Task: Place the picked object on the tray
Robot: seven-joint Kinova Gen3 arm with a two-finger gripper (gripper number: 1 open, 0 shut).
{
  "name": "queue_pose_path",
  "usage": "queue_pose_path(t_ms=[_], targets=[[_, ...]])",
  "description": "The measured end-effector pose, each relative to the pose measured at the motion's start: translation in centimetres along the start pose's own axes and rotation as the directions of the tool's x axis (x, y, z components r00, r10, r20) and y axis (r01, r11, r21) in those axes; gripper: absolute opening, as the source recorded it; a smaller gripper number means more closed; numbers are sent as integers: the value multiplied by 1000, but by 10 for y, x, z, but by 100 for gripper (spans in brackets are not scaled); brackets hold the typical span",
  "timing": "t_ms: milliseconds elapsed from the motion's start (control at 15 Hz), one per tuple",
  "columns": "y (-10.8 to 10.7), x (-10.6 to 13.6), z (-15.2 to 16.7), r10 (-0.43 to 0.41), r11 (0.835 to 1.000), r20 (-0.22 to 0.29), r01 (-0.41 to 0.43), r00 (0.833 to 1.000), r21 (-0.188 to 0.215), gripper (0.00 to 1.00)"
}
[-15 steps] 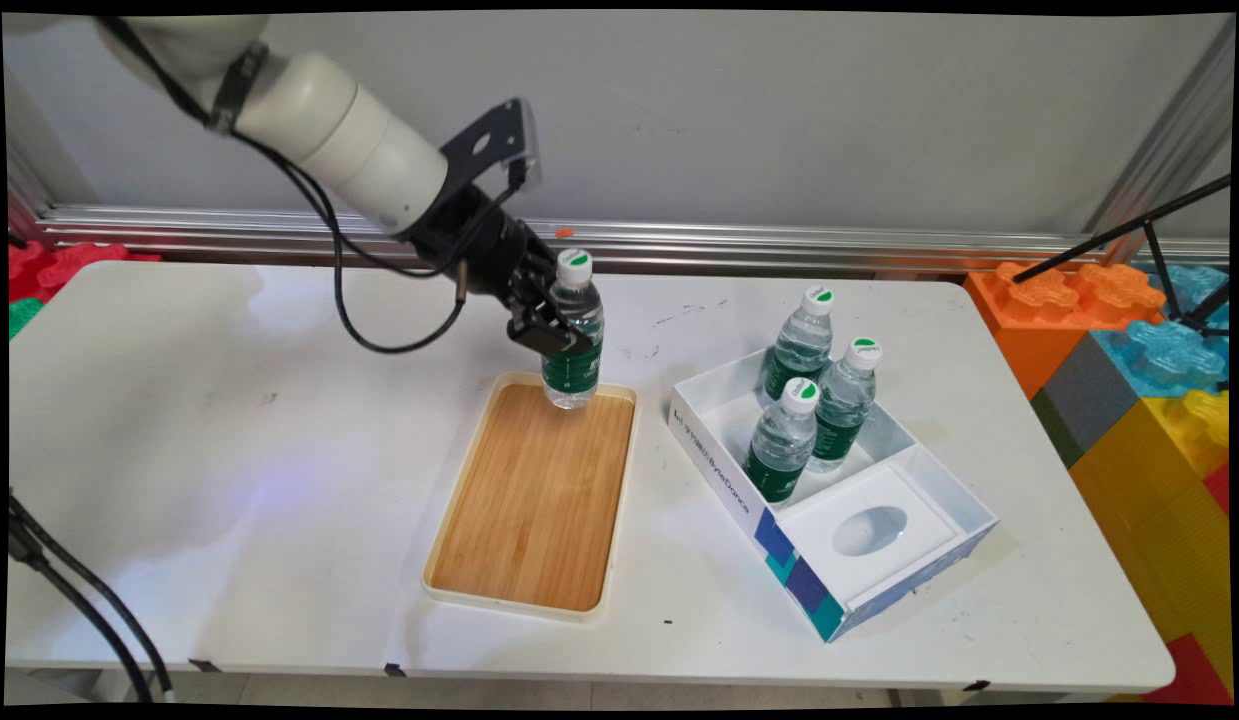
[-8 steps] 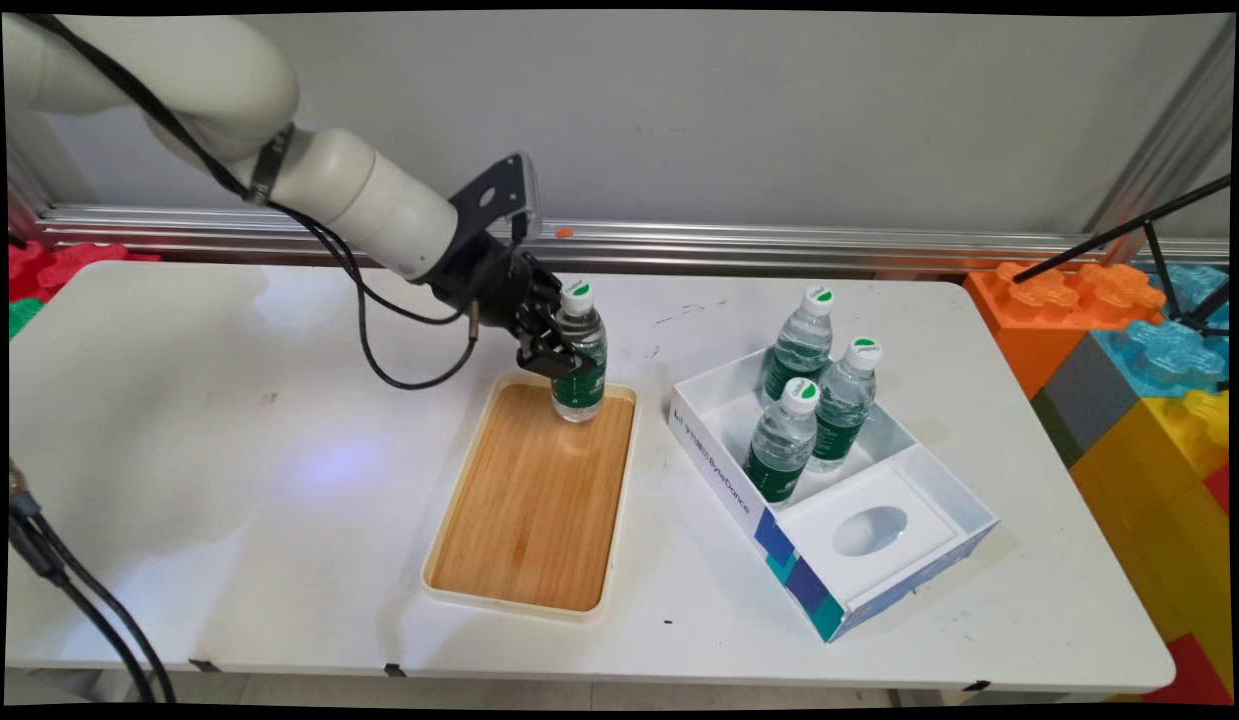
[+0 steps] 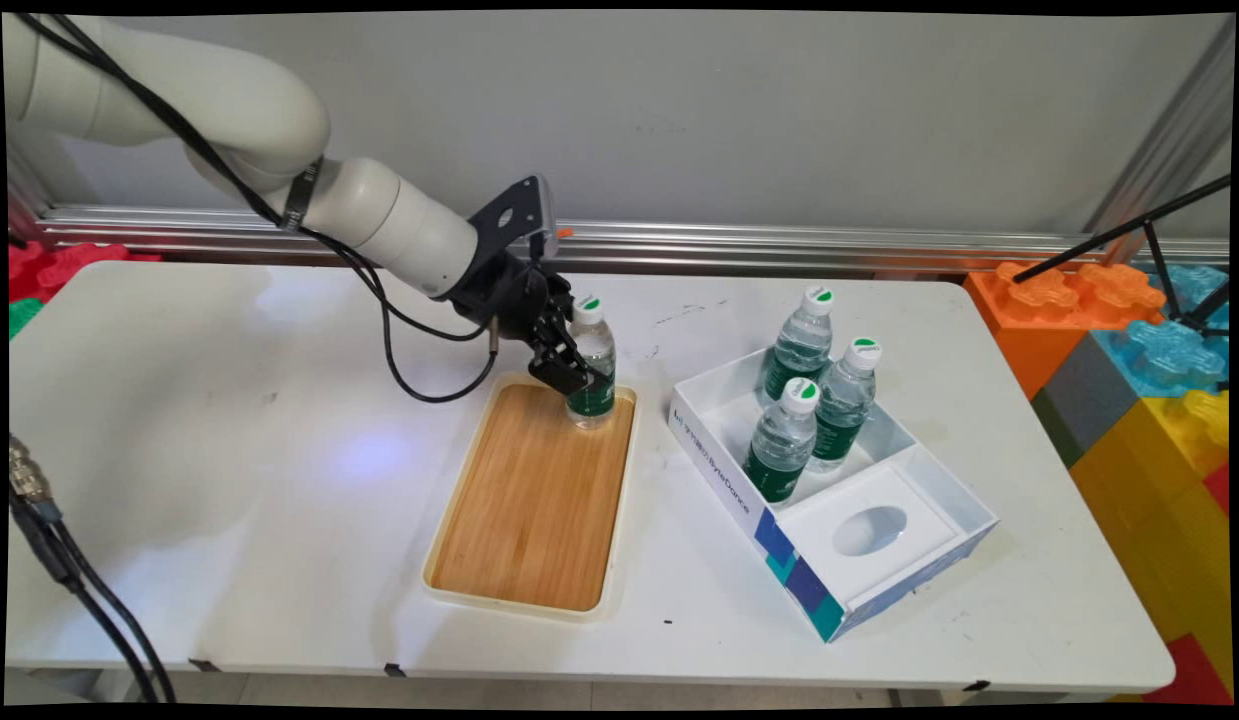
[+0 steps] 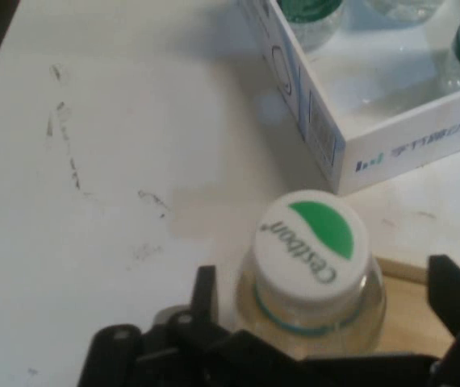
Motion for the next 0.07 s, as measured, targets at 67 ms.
queue_pose_path(t_ms=[67], targets=[[0, -1, 1, -1, 1000, 1, 1, 1000, -1, 100]])
